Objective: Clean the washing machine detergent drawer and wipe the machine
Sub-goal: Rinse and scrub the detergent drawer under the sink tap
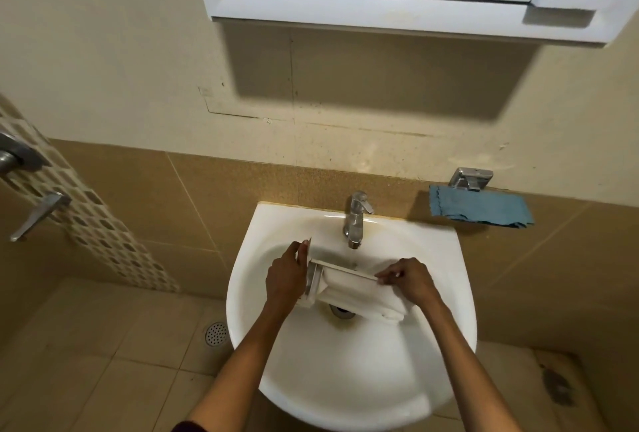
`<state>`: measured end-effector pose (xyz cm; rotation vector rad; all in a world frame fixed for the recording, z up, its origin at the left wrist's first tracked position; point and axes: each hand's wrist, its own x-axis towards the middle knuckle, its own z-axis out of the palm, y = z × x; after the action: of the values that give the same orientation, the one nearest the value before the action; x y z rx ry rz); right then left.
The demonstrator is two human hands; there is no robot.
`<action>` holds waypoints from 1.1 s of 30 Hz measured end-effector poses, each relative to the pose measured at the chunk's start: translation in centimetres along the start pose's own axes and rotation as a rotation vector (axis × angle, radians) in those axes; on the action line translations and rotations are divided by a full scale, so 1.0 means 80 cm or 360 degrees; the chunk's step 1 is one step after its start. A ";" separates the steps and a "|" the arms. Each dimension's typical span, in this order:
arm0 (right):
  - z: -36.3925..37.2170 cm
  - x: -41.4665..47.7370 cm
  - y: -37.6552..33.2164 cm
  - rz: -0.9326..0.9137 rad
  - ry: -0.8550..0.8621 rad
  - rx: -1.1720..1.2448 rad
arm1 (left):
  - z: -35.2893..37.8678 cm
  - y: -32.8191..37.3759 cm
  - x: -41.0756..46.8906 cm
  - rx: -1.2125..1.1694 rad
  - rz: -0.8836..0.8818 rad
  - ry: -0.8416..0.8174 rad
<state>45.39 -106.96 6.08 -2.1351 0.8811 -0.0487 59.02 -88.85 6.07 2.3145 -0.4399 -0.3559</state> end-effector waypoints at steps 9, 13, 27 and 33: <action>-0.051 -0.001 0.064 0.0494 -0.0174 -0.0275 | -0.016 0.003 0.008 0.0036 0.0064 0.0061; -0.041 -0.012 0.048 0.0303 0.0061 -0.0284 | -0.026 0.021 0.012 0.0138 0.0037 0.0077; 0.003 -0.016 -0.143 0.0397 -0.0191 0.1254 | -0.029 0.117 -0.030 0.0337 0.0519 0.0054; 0.004 -0.016 -0.126 0.0501 -0.0147 0.1573 | -0.091 0.109 -0.009 0.0063 0.0434 -0.0480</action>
<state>50.31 -101.61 13.19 -1.0661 0.8748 -0.1812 59.32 -89.88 17.39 2.2061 -0.9078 -0.5666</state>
